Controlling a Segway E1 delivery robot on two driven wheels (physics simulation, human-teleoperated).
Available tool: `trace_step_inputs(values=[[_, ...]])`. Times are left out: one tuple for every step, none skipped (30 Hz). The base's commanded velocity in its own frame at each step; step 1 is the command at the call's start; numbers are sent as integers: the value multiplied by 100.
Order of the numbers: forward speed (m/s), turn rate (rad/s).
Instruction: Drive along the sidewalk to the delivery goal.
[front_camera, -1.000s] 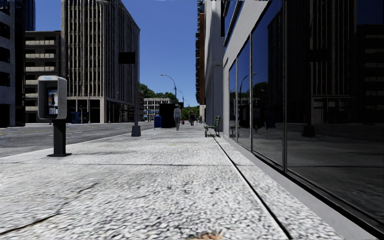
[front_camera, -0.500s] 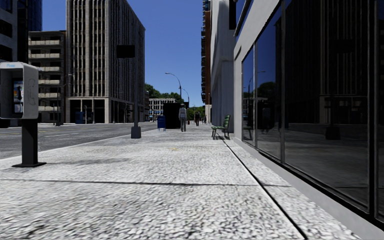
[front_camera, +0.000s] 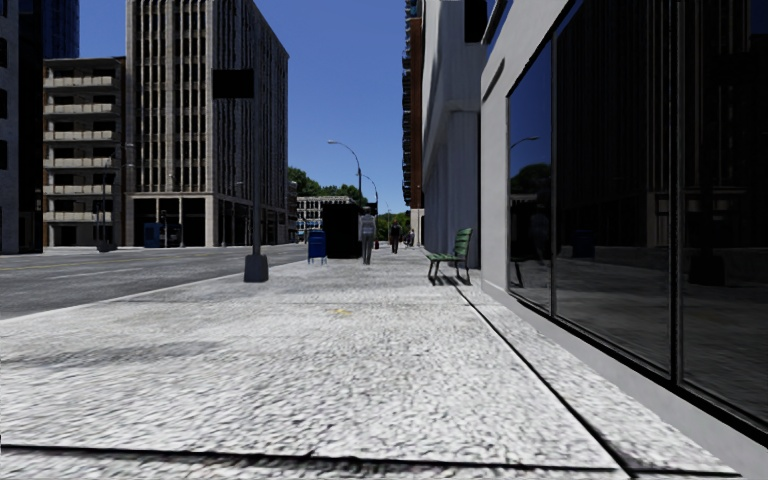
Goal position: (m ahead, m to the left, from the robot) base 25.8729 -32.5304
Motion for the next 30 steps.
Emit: trace_step_inputs(values=[[200,0],[200,0],[200,0],[200,18],[200,44],[200,74],[200,74],[200,91],[200,94],[200,89],[200,60],[200,60],[200,39],[200,23],[200,7],[200,0],[200,0],[200,0],[200,0],[200,0],[200,0],[200,0],[200,0],[200,0],[200,0],[200,0],[200,0],[200,0],[200,0],[200,0]])
